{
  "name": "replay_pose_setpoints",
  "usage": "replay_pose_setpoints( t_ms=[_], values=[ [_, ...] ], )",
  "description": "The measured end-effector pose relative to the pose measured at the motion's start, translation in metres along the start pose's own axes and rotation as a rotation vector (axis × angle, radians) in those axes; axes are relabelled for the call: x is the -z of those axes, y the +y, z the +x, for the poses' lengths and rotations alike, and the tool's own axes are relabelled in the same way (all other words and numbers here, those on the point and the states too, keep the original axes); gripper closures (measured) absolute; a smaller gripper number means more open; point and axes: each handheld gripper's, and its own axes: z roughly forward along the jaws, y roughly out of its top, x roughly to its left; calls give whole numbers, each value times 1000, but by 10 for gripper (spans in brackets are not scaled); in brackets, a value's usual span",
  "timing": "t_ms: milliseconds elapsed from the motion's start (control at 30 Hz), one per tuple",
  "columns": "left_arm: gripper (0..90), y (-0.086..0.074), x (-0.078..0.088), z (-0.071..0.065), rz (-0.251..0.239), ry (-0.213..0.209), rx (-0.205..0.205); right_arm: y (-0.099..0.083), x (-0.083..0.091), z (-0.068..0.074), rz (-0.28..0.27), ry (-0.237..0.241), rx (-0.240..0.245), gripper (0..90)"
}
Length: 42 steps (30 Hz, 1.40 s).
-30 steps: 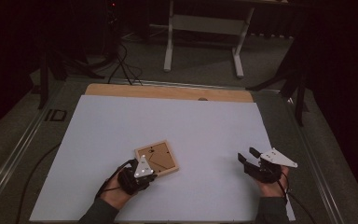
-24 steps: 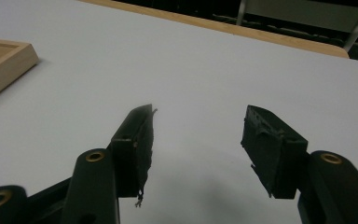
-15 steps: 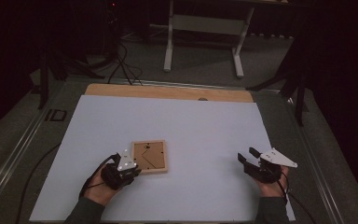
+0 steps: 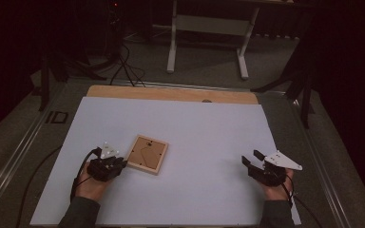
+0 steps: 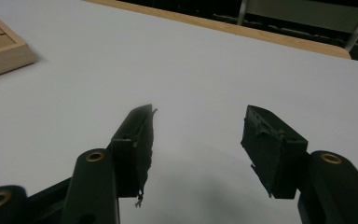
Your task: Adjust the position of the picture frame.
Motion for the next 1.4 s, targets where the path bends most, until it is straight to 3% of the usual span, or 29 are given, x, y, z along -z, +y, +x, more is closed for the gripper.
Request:
replay_pose_setpoints(
  t_ms=[267,400,467,633,767,1000,1200,1300,1400],
  values=[
    [697,4,-1,1,-41,20,47,0,0,-1,-1,0,-2,427],
    [680,7,-8,4,-53,16,82,0,0,0,0,2,2,428],
    [681,9,-13,4,-44,20,79,0,-1,0,1,1,1,428],
    [738,17,-20,1,-33,21,61,0,-1,0,3,0,2,428],
    [808,21,-22,5,-27,24,84,0,-1,0,2,1,4,428],
    [817,28,-29,1,-24,-7,2,0,-2,1,5,2,5,428],
    [819,35,-37,-18,-37,-50,-80,0,-2,1,4,2,6,428],
    [818,37,-40,-30,-47,-90,-133,0,-2,1,3,3,8,428],
    [817,37,-43,-42,-63,-159,-200,0,-2,1,4,4,6,428]
  ],
)
